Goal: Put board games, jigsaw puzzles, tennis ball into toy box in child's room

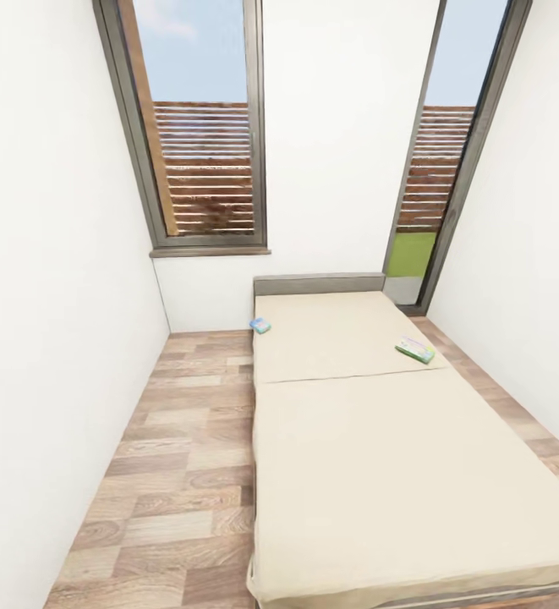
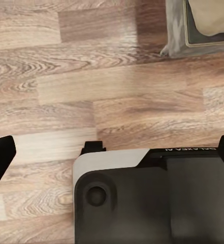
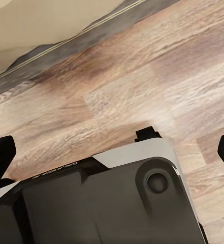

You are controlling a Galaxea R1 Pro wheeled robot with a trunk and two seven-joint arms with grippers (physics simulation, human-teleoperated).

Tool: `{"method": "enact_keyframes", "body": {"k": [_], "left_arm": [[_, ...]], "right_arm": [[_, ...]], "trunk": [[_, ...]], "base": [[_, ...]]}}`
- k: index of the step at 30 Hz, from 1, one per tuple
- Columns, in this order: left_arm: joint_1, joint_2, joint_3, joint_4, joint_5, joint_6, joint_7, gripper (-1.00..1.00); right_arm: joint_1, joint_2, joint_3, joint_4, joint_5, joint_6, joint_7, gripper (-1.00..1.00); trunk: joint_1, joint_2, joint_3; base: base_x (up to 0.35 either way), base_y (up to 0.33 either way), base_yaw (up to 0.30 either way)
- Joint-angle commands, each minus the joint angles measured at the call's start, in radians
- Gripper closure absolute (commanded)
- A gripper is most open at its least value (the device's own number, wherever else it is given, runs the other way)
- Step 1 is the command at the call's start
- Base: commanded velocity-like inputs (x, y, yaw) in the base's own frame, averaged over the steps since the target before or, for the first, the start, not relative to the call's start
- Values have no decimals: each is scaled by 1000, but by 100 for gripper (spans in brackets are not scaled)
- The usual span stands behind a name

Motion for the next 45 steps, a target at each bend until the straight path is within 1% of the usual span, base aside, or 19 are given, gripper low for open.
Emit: {"method": "enact_keyframes", "body": {"k": [1, 9, 21, 34, 45], "left_arm": [[0, 0, -1, -1, -1, 1, 0, -100], [0, 0, -1, -1, -1, 1, 0, -100], [0, 0, -1, -1, -1, 1, 0, -100], [0, 0, -1, -1, -1, 1, 0, -100], [0, 0, -1, -1, -1, 1, 0, -100]], "right_arm": [[-1, 0, -2, 0, -3, -3, -2, -100], [-1, 0, -2, 0, -3, -3, -2, -100], [-1, -1, -2, 0, -3, -3, -1, -100], [-1, -1, -2, 0, -3, -2, 0, -100], [-1, 0, -2, 0, -3, -3, 0, -100]], "trunk": [[1, -2, -2], [1, -2, -2], [1, -2, 4], [1, -2, 5], [1, -2, 5]], "base": [[11, 59, 0], [5, 31, -17], [12, 146, -175], [4, 27, -42], [54, 72, -132]]}}
